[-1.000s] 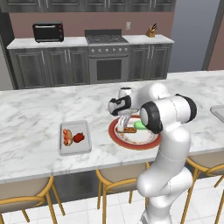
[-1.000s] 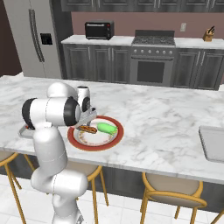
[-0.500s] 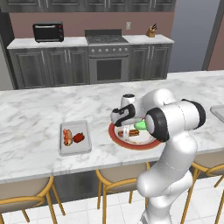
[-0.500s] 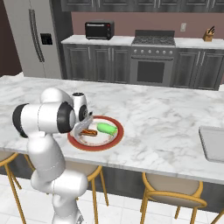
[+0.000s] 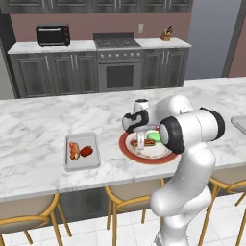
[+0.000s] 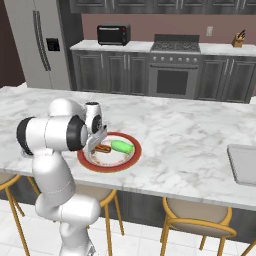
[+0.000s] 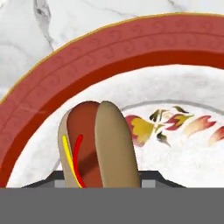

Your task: Place one cooked food and one vegetable from the large plate to each tupperware container.

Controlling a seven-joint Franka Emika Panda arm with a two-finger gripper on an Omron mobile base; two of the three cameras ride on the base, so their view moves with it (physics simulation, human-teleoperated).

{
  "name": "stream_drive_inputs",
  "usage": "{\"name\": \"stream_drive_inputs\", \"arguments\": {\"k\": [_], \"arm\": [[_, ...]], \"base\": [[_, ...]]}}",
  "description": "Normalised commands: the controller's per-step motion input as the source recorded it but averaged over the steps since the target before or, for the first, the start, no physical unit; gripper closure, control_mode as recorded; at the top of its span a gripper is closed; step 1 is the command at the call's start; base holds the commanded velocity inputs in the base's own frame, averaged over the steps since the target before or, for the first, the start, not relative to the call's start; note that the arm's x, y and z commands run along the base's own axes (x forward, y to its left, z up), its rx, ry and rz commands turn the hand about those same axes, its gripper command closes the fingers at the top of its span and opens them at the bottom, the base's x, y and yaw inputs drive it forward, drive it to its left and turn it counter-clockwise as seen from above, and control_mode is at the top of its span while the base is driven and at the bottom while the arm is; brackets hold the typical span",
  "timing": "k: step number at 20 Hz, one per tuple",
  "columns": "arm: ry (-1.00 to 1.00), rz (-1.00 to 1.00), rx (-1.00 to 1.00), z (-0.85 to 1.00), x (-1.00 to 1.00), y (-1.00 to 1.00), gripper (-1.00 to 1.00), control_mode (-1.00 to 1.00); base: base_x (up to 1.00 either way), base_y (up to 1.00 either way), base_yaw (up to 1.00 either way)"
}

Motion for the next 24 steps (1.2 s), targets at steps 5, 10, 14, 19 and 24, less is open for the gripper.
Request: {"name": "stream_drive_inputs", "arguments": {"k": [5, 10, 14, 19, 24], "arm": [[-0.07, -0.1, 0.0, 0.89, -0.85, -0.43, 1.0, -1.0], [-0.07, -0.32, 0.0, 0.67, -0.46, -0.34, 1.0, -1.0], [-0.02, -0.27, 0.01, 0.38, 0.0, 0.03, 1.0, -1.0], [-0.13, 0.01, 0.03, 0.24, -0.25, -0.02, 1.0, -1.0], [0.0, 0.0, 0.0, 0.21, -0.44, -0.32, 1.0, 1.0]], "base": [[0.0, 0.0, 0.0], [0.0, 0.0, 0.0], [0.0, 0.0, 0.0], [0.0, 0.0, 0.0], [-0.07, -0.2, 0.0]]}}
